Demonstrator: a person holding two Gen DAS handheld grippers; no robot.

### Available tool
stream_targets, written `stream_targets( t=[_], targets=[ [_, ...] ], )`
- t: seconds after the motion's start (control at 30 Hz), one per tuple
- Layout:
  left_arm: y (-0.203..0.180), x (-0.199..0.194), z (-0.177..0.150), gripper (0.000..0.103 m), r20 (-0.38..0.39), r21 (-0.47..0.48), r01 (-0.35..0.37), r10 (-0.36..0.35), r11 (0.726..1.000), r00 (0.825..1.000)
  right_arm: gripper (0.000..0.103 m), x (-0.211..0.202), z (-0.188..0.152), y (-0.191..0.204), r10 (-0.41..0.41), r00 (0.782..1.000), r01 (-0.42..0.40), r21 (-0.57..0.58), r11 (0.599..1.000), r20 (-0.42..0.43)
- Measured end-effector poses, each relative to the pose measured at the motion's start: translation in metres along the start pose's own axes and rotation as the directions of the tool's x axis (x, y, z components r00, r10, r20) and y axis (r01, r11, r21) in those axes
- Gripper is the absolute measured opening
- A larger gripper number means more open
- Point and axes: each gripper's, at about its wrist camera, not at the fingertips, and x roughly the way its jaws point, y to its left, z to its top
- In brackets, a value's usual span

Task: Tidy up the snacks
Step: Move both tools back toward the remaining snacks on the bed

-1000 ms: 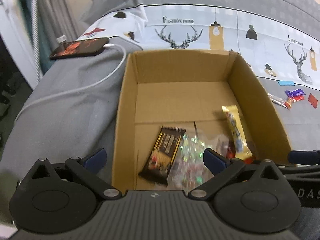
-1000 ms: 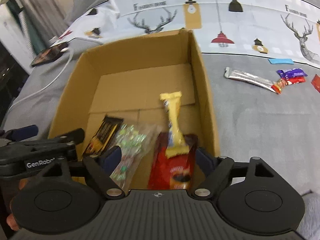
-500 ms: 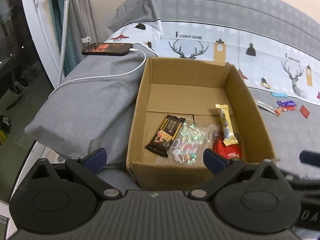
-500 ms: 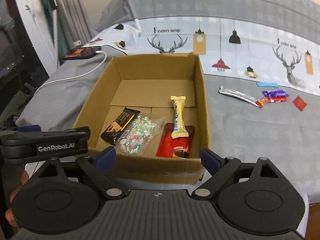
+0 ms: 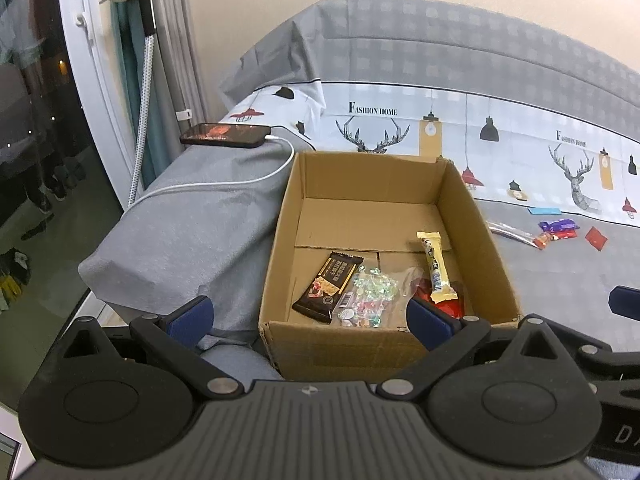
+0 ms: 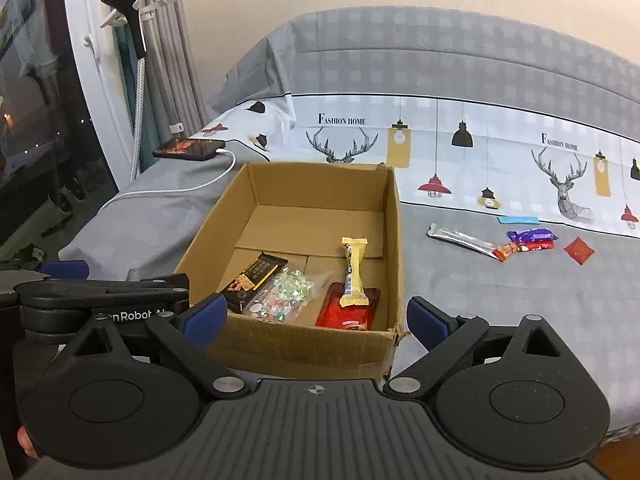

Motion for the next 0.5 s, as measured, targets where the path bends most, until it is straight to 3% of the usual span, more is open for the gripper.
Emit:
stream_targets(
  t=[0.5],
  targets=[
    [0.001, -0.015, -0.005, 0.103, 0.034, 0.002, -0.007, 0.007, 1.0, 0.999, 0.101, -0.013, -0.005, -0.002, 0.009, 1.0, -0.009, 0.031, 0.999, 0.02]
  ],
)
